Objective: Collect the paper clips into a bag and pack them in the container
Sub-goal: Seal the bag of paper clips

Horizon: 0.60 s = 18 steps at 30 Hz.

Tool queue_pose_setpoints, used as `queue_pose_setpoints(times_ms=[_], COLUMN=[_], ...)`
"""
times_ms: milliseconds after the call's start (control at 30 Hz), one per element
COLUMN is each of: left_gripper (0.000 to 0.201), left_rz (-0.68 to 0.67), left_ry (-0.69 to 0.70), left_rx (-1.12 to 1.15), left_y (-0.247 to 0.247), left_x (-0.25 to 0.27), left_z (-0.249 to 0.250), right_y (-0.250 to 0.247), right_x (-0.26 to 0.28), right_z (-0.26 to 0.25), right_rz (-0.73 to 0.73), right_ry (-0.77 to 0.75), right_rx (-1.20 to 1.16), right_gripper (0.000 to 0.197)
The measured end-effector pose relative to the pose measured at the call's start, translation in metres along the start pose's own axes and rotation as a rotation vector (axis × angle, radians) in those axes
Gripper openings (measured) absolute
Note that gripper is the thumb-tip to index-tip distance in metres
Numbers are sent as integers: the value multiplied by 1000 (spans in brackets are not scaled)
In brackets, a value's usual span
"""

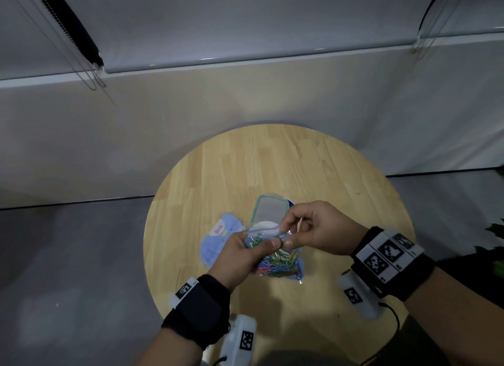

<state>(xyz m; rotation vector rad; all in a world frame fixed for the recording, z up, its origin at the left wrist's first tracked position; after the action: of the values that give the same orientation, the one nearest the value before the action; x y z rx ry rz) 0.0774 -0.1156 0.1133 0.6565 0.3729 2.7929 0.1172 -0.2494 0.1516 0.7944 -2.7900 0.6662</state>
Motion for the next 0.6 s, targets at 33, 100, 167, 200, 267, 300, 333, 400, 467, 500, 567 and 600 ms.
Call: queue_pose_setpoints(times_ms=[33, 100, 167, 200, 267, 300, 333, 400, 467, 500, 567, 600], left_gripper=[32, 33, 32, 30, 26, 24, 24, 25, 30, 33, 31, 28], left_rz=[11, 21, -4, -23, -47, -54, -54, -41, -35, -35, -42, -47], left_ry=[7, -2, -17, -27, -49, -52, -48, -32, -20, -25, -33, -34], left_rx=[-1, -10, -18, -23, -35, -40, -43, -41, -28, -24, -31, -40], left_y=[-1, -1, 1, 3, 5, 6, 6, 4, 3, 2, 2, 3], left_x=[0, -1, 0, 0, 1, 2, 2, 1, 2, 3, 3, 4], left_z=[0, -1, -2, -3, -4, -3, -1, 2, 5, 6, 7, 7], right_y=[0, 1, 6, 7, 9, 11, 11, 9, 9, 12, 20, 23], right_x=[1, 3, 3, 4, 6, 7, 7, 6, 5, 4, 3, 3], right_z=[0, 2, 7, 8, 6, 4, 2, 2, 3, 2, 0, 0], right_rz=[-4, -9, -28, -37, -56, -60, -54, -22, -31, -62, -142, -163], right_ry=[4, 25, 50, 48, 12, -15, -36, -57, -64, -67, -77, -73], right_rx=[73, 155, 140, 94, -11, -61, -105, -153, -176, -188, -225, -245], right_gripper=[16, 16, 20, 21, 22, 22, 23, 29, 39, 44, 48, 48])
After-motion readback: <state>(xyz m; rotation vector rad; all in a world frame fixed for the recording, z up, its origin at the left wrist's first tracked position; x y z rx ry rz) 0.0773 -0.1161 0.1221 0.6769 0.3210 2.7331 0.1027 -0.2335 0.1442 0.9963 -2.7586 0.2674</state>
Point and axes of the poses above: each hand's wrist, its own x-axis away from the middle knuckle, its own y-axis out of the palm, z = x × y, the point moved 8 cm from there along -x, towards the middle knuckle, and after that the axes turned 5 degrees about x, right-handed, at the moved point
